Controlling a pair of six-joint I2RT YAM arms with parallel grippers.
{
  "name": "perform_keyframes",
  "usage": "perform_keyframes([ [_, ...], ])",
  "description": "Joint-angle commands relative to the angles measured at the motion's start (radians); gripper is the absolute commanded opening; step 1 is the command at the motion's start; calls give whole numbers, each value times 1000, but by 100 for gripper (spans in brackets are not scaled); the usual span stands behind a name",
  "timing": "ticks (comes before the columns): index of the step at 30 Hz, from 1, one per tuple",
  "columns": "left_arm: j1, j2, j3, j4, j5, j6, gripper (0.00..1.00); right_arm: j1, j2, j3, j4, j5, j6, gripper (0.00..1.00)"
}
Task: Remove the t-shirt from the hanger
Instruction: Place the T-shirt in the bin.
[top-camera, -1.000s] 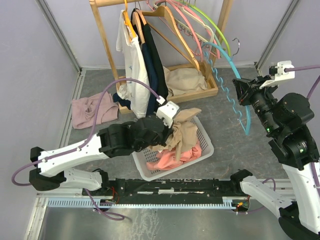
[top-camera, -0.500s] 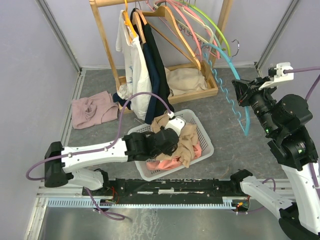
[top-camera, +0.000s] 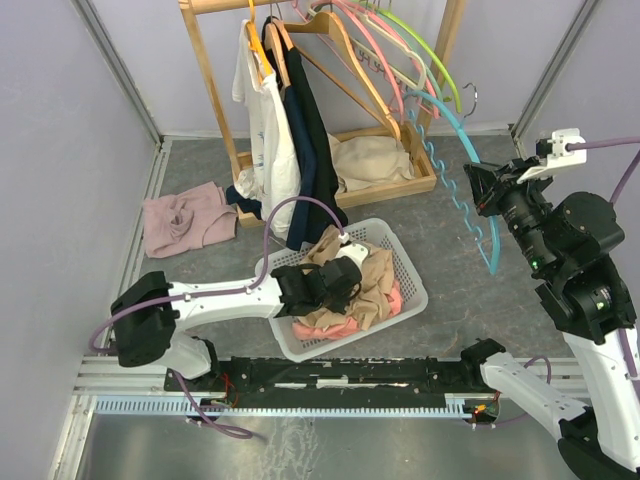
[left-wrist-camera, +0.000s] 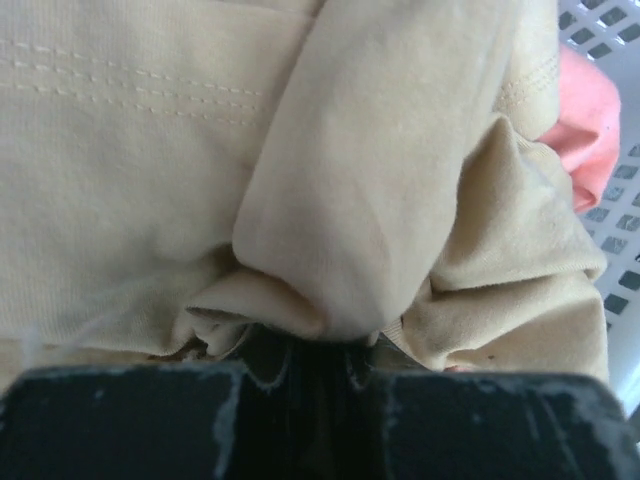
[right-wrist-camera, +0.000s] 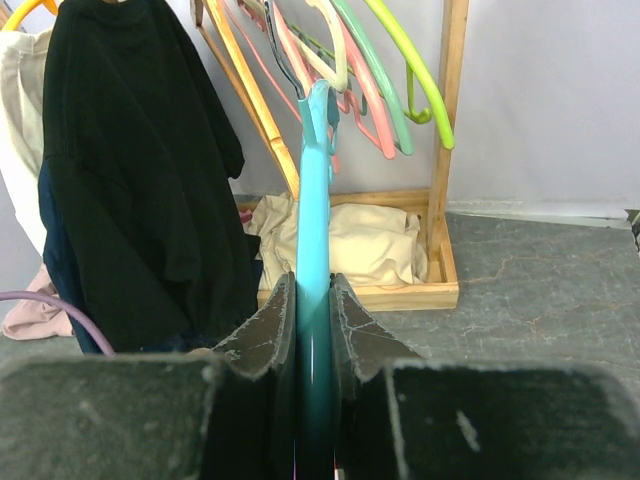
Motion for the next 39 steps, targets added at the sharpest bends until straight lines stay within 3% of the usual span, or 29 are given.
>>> perform_keyframes([
  [1, 46, 56, -30, 106, 58, -23, 3, 3, -10, 2, 70, -22, 7, 1],
  [12, 56, 257, 165, 96, 101, 12, 3, 3, -10, -5, 73, -17, -4, 1],
  [17, 56, 248, 211, 38, 87, 6, 4, 3, -11, 2, 69, -16, -10, 1],
  [19, 56, 214, 213, 15, 81, 4, 11, 3, -13, 6, 71, -19, -10, 1],
  [23, 53, 119, 210, -17, 73, -10, 46, 3, -17, 13, 75, -30, -7, 1],
  [27, 47, 23, 223, -49, 56, -15, 61, 2, -18, 20, 73, -29, -8, 1],
  [39, 24, -214, 291, -15, 64, 45, 64, 4, -53, 1, 91, -37, -38, 1],
])
